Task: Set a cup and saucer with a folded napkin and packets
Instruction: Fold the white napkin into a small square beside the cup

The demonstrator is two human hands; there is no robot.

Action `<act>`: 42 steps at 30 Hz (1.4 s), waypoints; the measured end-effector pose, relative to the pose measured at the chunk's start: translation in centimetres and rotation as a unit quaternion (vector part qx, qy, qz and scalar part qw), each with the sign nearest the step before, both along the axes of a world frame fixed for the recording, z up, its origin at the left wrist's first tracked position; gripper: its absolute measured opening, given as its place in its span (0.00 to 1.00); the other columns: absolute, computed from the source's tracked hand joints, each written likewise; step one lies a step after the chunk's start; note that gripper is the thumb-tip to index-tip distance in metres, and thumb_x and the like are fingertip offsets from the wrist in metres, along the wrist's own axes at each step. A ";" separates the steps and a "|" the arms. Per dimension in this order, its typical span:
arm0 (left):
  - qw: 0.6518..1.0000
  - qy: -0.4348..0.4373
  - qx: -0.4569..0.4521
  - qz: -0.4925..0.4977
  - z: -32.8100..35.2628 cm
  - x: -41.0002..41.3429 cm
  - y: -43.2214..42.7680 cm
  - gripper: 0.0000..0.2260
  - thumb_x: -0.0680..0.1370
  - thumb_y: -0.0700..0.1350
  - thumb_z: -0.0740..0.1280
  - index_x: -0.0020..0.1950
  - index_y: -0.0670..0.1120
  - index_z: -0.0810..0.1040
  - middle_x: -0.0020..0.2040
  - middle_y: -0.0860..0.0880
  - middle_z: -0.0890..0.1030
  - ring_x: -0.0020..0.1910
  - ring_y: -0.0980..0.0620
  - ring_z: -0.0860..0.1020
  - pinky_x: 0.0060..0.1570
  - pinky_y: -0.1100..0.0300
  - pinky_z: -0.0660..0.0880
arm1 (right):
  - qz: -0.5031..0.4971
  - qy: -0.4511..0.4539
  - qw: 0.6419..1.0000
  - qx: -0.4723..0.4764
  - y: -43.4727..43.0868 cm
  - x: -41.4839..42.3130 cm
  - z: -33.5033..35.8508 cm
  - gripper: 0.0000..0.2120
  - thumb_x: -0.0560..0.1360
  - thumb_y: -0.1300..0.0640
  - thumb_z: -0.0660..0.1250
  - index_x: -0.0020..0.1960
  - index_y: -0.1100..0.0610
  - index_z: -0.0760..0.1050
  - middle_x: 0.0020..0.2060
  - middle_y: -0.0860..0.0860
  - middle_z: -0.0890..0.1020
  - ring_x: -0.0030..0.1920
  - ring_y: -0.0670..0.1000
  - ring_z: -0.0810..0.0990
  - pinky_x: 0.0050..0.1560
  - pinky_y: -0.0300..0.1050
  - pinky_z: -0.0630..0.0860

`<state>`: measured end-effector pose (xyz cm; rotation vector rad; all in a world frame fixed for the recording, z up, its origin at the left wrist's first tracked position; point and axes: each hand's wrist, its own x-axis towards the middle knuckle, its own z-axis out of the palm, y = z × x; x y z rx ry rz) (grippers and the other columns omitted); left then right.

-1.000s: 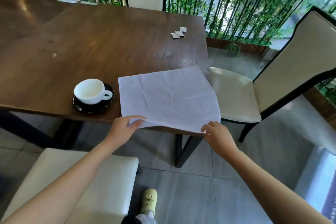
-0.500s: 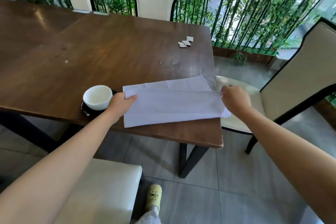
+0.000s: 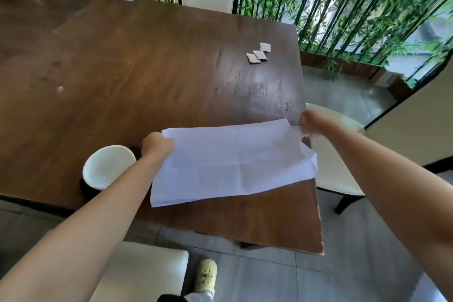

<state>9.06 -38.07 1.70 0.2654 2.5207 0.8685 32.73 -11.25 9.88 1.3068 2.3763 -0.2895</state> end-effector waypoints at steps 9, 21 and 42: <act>0.996 0.049 -0.077 0.013 -1.7 -0.8 0.6 0.14 0.73 0.35 0.59 0.57 0.36 0.76 0.57 0.36 0.78 0.54 0.36 0.76 0.43 0.56 0.68 | -0.116 0.261 0.954 -0.097 4.9 -3.0 -3.6 0.17 0.71 0.74 0.57 0.54 0.67 0.79 0.43 0.58 0.78 0.46 0.58 0.79 0.53 0.52 0.78; 0.989 0.096 -0.105 0.024 -2.5 -1.3 1.0 0.15 0.73 0.34 0.57 0.58 0.41 0.73 0.56 0.37 0.77 0.53 0.35 0.75 0.47 0.51 0.71 | -0.044 0.244 0.969 -0.002 7.1 -3.5 -10.3 0.16 0.69 0.68 0.58 0.50 0.58 0.82 0.51 0.60 0.83 0.54 0.61 0.80 0.50 0.45 0.75; 0.986 0.115 -0.065 -0.099 -4.3 -5.0 3.5 0.10 0.75 0.37 0.59 0.55 0.43 0.74 0.58 0.42 0.71 0.49 0.42 0.73 0.44 0.53 0.69 | -0.024 0.207 0.974 0.085 7.2 -2.2 -11.7 0.12 0.71 0.71 0.56 0.53 0.67 0.71 0.54 0.65 0.72 0.54 0.65 0.73 0.52 0.56 0.75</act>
